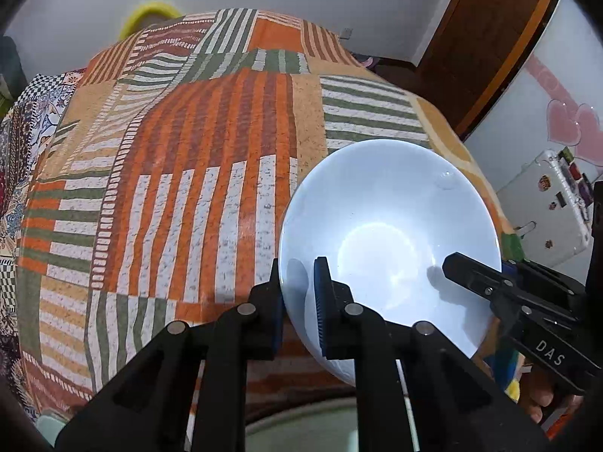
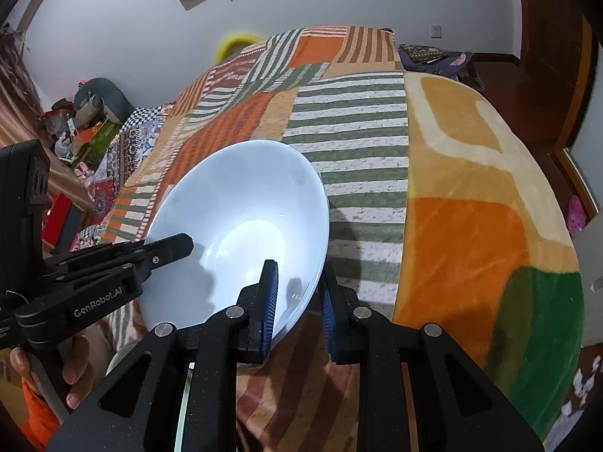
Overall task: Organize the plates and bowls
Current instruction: 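Lift the white bowl with both grippers and carry it to the nested bowls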
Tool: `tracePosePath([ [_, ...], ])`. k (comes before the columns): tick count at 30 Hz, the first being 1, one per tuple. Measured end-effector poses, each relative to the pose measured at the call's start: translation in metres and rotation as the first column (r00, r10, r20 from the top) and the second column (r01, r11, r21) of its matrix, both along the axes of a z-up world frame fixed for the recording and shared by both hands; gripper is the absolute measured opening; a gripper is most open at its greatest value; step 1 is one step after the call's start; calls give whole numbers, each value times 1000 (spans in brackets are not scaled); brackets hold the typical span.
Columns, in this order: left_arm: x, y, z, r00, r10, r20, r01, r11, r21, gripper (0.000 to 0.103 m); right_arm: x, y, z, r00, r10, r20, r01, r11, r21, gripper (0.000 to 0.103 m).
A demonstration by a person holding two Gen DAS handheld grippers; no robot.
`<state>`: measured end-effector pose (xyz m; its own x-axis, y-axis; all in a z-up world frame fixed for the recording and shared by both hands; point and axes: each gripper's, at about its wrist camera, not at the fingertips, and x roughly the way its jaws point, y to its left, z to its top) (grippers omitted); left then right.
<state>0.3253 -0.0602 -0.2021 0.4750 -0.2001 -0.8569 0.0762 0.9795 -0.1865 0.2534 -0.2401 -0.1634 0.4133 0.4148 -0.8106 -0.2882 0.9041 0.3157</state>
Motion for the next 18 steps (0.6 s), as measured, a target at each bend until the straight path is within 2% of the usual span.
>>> tracePosePath([
  [10,-42,9,48,996,0,92,2,1000,-25,13,-27,10,42,995,5,103,-6,1000,2,20],
  [18,-85,24,91,983,7,185,0,999,-38,13,-44,23,64,989,17,148,-20,1000,21,20],
])
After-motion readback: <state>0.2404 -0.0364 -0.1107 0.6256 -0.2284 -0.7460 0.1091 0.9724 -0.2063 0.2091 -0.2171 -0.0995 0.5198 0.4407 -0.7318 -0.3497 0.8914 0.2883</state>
